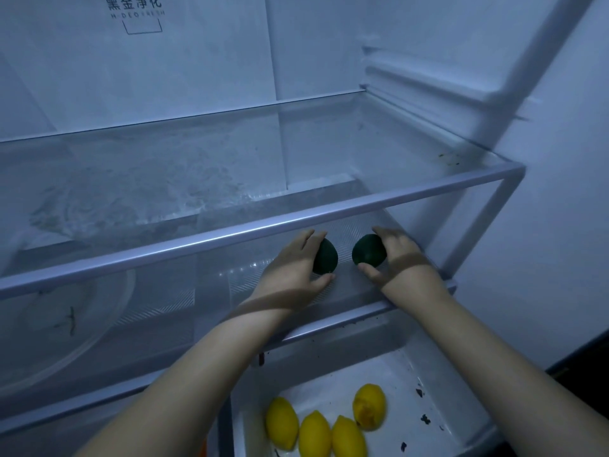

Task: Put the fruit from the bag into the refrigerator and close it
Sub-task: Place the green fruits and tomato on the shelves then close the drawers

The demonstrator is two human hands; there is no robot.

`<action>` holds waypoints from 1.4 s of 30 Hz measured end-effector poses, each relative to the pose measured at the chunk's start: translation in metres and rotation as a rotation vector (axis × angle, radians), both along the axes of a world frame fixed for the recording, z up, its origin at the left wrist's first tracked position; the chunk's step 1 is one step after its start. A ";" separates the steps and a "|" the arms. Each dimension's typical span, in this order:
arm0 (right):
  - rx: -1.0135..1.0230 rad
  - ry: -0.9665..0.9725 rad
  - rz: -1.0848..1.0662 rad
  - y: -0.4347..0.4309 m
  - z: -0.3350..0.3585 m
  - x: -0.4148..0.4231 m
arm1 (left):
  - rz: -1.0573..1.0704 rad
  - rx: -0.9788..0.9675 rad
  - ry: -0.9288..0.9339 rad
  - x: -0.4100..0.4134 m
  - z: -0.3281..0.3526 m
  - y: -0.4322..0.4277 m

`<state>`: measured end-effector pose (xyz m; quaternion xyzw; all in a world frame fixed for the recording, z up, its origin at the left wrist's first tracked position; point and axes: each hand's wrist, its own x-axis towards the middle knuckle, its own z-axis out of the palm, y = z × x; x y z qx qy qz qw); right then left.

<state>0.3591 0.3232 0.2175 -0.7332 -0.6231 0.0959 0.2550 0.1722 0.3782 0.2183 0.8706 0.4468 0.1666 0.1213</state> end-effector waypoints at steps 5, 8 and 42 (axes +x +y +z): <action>0.057 -0.017 0.044 -0.015 0.011 -0.001 | 0.059 0.015 0.022 -0.004 0.010 -0.013; 0.106 -0.077 0.087 -0.028 0.022 -0.004 | 0.114 0.052 0.031 -0.009 0.018 -0.027; 0.389 -0.054 1.011 -0.296 0.051 -0.210 | 0.893 0.339 0.329 -0.196 0.058 -0.475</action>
